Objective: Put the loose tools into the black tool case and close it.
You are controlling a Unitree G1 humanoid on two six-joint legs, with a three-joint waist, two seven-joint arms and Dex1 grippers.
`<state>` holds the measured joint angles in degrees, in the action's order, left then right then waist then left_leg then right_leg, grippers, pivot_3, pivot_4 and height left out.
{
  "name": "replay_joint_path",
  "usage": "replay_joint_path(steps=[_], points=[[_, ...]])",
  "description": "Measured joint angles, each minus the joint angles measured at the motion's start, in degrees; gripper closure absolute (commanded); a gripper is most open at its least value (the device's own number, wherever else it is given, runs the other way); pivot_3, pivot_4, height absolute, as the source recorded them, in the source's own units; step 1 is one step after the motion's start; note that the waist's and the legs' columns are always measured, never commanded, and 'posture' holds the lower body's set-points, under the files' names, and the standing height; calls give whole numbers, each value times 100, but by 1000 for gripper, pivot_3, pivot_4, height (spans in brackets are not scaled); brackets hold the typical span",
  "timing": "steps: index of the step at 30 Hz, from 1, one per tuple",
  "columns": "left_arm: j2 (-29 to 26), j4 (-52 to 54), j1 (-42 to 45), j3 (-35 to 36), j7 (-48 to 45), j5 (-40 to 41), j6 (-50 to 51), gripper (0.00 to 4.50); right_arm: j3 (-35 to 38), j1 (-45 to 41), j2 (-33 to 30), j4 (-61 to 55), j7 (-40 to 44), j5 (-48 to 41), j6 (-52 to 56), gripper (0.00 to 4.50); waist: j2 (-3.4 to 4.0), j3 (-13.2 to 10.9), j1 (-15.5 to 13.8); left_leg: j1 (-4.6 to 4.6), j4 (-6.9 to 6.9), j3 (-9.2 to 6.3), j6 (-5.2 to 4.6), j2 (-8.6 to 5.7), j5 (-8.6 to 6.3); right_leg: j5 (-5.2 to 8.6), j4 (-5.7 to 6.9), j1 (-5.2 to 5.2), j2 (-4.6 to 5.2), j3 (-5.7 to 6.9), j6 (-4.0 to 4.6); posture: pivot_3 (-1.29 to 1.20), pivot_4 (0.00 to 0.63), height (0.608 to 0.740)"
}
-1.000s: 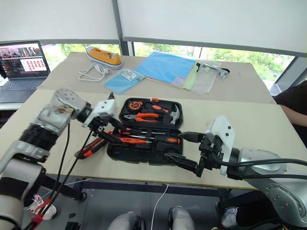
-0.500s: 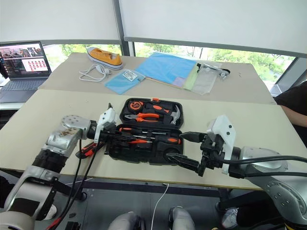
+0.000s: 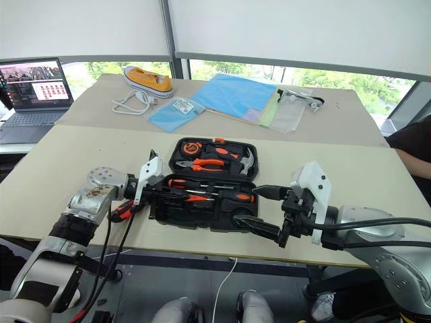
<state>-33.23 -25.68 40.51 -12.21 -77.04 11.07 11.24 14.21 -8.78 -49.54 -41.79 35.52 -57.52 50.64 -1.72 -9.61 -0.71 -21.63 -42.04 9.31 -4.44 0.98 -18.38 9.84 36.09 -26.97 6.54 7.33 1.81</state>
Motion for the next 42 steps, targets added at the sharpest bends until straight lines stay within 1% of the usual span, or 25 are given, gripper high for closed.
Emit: replay_joint_path(steps=[5,12,28,29,30,32,34,35,36,37,39,41,42], points=[[94,-127,2,105,9,22,24,4477,-14,0,0,-4,-30,0,0,0,2,1,-3,19,3,-1,0,1,0,1,-2,18,9,-2,-1,0,150,718],[141,-154,4,271,-60,218,423,4477,-20,1,0,-16,-22,0,0,0,2,1,-2,26,4,-3,-1,4,-1,2,-4,26,11,-2,-3,0,150,718],[83,-106,-86,328,195,-12,293,4477,-200,-11,26,-15,67,12,-9,0,3,2,2,41,13,-6,-1,6,-2,2,-10,36,16,-4,-2,0,150,718],[-6,40,-181,371,210,41,432,3984,-231,-40,29,-12,80,15,-13,0,3,2,20,41,15,-4,-1,9,-2,2,-10,33,13,-8,-2,0,150,718],[-174,355,-381,504,227,156,672,3814,-284,-147,33,20,122,29,-20,0,3,2,52,40,17,-4,-1,13,-2,2,-10,31,9,-11,-2,0,150,718],[-480,799,-683,742,272,321,1011,3079,-345,-312,34,102,198,67,-50,0,2,1,109,38,21,-4,0,22,-2,5,-10,25,2,-10,3,0,150,718],[-969,1517,-1177,1292,390,644,1495,2445,-487,-550,40,283,342,140,-80,0,1,0,140,35,24,-2,4,30,-2,9,-11,16,-3,-10,9,0,150,718],[-1291,2012,-1573,1733,477,845,1779,2036,-636,-711,48,422,459,248,-127,0,2,0,155,36,29,-2,6,31,-2,11,-8,14,-2,-10,13,0,150,718],[-1437,2193,-1757,1945,506,928,1892,1649,-673,-731,37,472,524,284,-156,0,3,0,153,36,32,-2,8,31,-3,13,-9,13,-2,-10,15,0,150,718],[-1612,2501,-2077,2301,581,1038,2067,1291,-789,-824,38,574,629,363,-183,0,6,-1,146,37,34,-2,9,30,-4,15,-8,12,0,-8,17,0,150,718],[-1824,3008,-2863,2991,739,1193,2322,542,-1068,-980,19,763,918,617,-314,0,11,-2,140,37,39,-1,14,30,-6,17,-12,12,1,-9,18,0,150,718],[-1860,3289,-3610,3548,878,1269,2489,53,-1295,-1101,14,912,1161,832,-440,0,12,-3,134,35,41,0,22,30,-11,19,-19,8,2,-8,17,0,150,718],[-1860,3413,-4009,3814,946,1291,2582,53,-1397,-1160,19,1008,1288,947,-498,0,12,-4,113,32,41,0,36,30,-19,20,-19,7,2,-6,17,0,150,718]])
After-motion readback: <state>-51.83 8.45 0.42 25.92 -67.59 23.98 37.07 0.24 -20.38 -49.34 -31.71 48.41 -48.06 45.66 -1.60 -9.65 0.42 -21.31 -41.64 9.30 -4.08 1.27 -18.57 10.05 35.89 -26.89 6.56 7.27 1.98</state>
